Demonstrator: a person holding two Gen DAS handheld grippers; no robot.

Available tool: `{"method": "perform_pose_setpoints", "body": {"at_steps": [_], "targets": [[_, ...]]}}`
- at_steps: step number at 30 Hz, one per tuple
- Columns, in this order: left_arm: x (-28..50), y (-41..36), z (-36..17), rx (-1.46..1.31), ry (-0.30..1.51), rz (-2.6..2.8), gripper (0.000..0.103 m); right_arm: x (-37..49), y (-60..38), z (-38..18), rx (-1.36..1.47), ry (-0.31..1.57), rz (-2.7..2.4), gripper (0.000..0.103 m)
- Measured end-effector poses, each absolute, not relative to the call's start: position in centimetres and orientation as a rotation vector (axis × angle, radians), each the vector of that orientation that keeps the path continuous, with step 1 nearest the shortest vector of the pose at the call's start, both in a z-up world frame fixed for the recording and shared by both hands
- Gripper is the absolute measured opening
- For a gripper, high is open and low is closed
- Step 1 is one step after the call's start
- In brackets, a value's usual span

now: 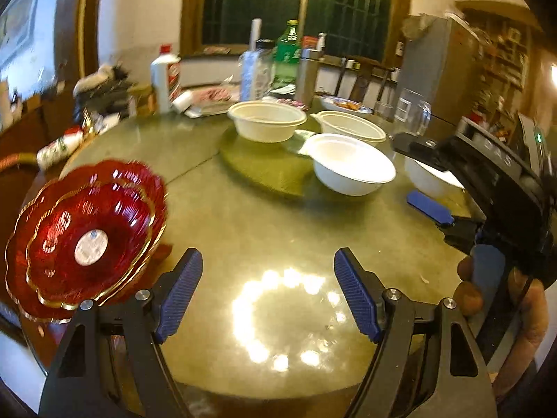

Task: Organize plates and bowls

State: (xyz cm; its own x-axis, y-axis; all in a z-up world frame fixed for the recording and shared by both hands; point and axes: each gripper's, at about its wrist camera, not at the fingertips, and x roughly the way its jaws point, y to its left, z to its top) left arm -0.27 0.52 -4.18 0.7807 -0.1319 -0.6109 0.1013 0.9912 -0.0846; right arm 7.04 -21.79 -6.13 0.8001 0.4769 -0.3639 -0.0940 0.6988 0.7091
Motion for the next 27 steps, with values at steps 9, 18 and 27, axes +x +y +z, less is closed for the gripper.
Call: {"method": "perform_pose_setpoints", "body": {"at_steps": [9, 18, 27], "targets": [[2.0, 0.0, -6.3, -0.115, 0.729, -0.188, 0.078, 6.5, -22.0, -6.3, 0.735, 0.552, 0.317, 0.082], [2.3, 0.8, -7.3, -0.224, 0.783, -0.176, 0.078, 6.4, -21.7, -6.4, 0.712, 0.555, 0.285, 0.082], [4.2, -5.0, -3.4, -0.135, 0.815, -0.283, 0.078, 6.5, -26.8, -5.9, 0.795, 0.63, 0.269, 0.082]]}}
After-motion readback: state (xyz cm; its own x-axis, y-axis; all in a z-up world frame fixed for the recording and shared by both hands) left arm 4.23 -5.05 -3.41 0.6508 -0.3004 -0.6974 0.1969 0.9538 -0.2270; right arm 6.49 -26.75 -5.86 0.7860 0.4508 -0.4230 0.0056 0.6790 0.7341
